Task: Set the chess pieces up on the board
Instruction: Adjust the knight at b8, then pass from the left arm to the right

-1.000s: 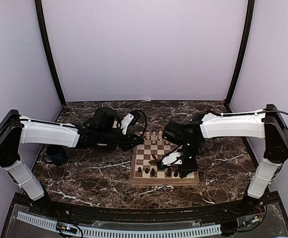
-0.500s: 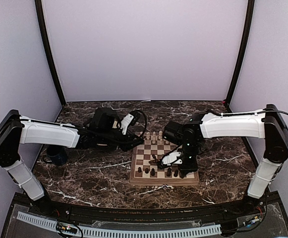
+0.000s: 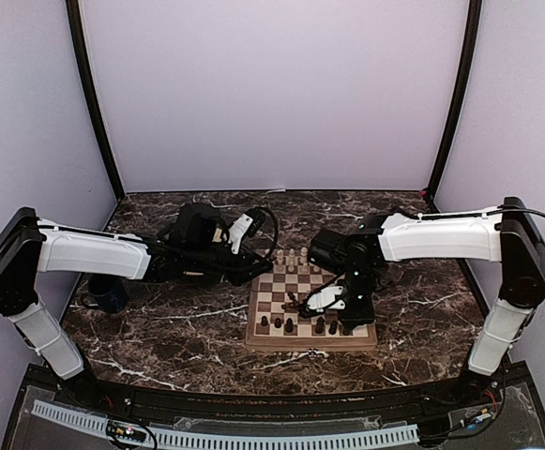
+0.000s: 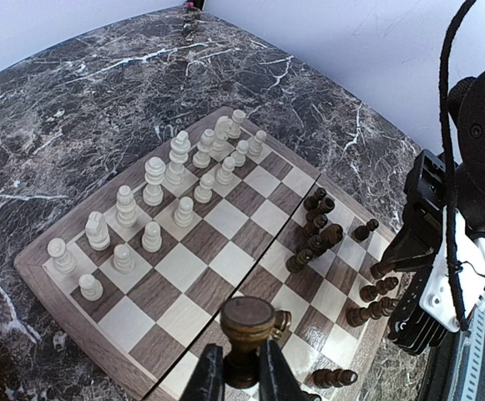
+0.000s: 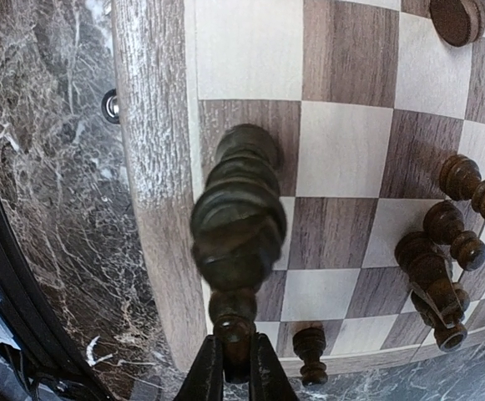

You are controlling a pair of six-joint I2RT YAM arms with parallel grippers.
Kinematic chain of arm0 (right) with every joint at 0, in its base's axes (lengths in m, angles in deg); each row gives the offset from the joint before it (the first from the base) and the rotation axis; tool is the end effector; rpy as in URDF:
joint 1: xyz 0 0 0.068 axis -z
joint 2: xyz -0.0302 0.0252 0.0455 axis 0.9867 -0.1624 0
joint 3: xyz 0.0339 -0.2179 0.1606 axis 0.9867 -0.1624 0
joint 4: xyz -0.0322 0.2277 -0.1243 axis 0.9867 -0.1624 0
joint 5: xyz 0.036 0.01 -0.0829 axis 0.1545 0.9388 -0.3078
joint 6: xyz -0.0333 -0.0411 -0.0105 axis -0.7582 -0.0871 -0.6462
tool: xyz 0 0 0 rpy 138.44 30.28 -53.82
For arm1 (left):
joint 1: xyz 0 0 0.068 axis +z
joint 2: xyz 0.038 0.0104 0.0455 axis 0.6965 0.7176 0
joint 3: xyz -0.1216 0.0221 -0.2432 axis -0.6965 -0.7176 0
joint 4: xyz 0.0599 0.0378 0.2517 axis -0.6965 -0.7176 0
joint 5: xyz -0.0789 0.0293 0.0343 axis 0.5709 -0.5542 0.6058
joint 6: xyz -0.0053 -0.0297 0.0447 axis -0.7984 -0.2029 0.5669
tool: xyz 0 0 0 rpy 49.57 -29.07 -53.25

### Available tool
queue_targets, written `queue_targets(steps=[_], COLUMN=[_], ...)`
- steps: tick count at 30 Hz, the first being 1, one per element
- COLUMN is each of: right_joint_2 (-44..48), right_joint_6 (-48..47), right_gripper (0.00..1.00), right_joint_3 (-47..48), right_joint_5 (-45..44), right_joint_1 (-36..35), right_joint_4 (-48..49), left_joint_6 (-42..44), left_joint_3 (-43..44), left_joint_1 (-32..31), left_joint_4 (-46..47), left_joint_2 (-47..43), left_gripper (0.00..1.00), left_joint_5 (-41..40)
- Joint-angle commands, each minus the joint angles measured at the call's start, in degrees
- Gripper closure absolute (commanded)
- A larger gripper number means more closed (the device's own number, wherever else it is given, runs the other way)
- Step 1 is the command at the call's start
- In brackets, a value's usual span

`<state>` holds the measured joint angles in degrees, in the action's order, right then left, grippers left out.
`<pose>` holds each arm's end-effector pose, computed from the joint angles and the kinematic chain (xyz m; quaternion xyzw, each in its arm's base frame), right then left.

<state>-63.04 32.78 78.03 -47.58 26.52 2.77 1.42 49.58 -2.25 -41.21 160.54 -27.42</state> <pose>0.1829 0.2526 0.2001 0.6851 -0.7284 0.0033 0.0008 0.2426 -0.2700 0.2260 0.3380 0.7660 -0.3614 0.4103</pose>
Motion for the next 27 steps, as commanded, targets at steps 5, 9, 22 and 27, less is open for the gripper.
queue_targets(steps=[5,9,22,27], right_joint_2=[1.4,2.4,14.3,13.2], right_joint_6=[0.8,0.7,-7.3,-12.5], right_gripper=[0.80,0.73,0.61,0.57], right_joint_3=[1.2,2.4,10.4,12.2], right_joint_5=[-0.2,1.5,13.5,14.2], right_joint_1=[-0.1,0.0,6.0,5.6], right_joint_4=[-0.1,-0.7,10.1,12.2], left_joint_6=[-0.8,-0.5,0.8,-0.7], left_joint_3=[-1.4,-0.8,11.8,19.2], left_joint_1=[0.3,0.3,0.4,0.5], left_joint_4=[1.7,1.4,-12.0,-18.3], left_joint_2=[-0.6,-0.3,5.3,10.0], left_gripper=[0.99,0.99,0.99,0.99], left_joint_5=[1.0,2.2,19.0,30.8])
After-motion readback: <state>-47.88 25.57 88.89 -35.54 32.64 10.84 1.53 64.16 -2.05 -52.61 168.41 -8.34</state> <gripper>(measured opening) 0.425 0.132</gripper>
